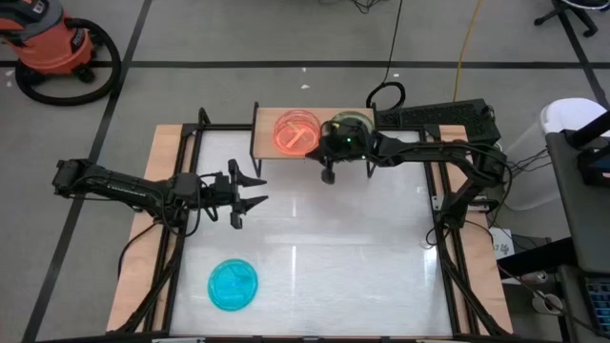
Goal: Place and stack plates onto a shelf
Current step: Stack the orange plate on top of the green plate on the shelf, then stack the blue plate on top of the orange plate on the shelf
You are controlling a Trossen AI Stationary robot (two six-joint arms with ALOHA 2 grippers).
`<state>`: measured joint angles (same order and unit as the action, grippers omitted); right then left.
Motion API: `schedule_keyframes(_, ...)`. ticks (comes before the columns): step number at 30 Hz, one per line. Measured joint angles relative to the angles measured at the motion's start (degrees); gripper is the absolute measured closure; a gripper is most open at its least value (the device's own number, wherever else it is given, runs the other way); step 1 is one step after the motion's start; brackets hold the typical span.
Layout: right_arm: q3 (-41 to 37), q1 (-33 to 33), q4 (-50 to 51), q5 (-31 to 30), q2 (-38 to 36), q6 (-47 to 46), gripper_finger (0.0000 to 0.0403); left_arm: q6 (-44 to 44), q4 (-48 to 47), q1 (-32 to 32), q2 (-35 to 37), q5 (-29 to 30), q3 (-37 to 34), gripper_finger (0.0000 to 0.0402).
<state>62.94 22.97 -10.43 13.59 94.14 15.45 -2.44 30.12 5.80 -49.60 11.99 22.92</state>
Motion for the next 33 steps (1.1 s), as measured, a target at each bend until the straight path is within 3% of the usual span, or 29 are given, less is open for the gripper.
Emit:
schedule_keyframes(2, -0.04, 0.67, 0.53, -3.2, 0.14, -1.47, 0.0398, 0.18, -0.02, 0.0, 0.01, 0.0, 0.0, 0.0197)
schedule_keyframes(7, -0.04, 1.28, 0.51, -2.8, 0.08, -2.96, 0.0392, 0.68, -1.12, 0.02, 0.0, 0.0, 0.0, 0.0197)
schedule_keyframes(13, -0.04, -0.35, 3.63, 3.8, -0.78, -3.84, 0.04, 1.53, -3.51, 0.75, 0.0, 0.75, 0.01, 0.0197)
schedule_keyframes(21, -0.85, -7.17, 22.84, 4.13, -11.81, -4.36, 0.0402, 7.42, -29.59, 9.6, -5.18, 1.77, 6.87, 0.0197)
schedule_keyframes(24, -5.0, -12.08, 21.36, 1.09, -17.02, -5.79, 0.0402, 13.0, -38.32, 12.24, -9.26, 1.08, 10.75, 0.0197)
schedule_keyframes(29, -15.82, -21.22, 17.13, -6.85, -25.93, -7.84, 0.0402, 20.73, -46.7, 15.8, -16.69, -5.79, 14.53, 0.0197)
schedule_keyframes(33, -25.63, -27.95, 6.84, -12.61, -33.66, -9.67, 0.0402, 24.2, -51.01, 17.78, -21.29, -9.37, 14.53, 0.0197)
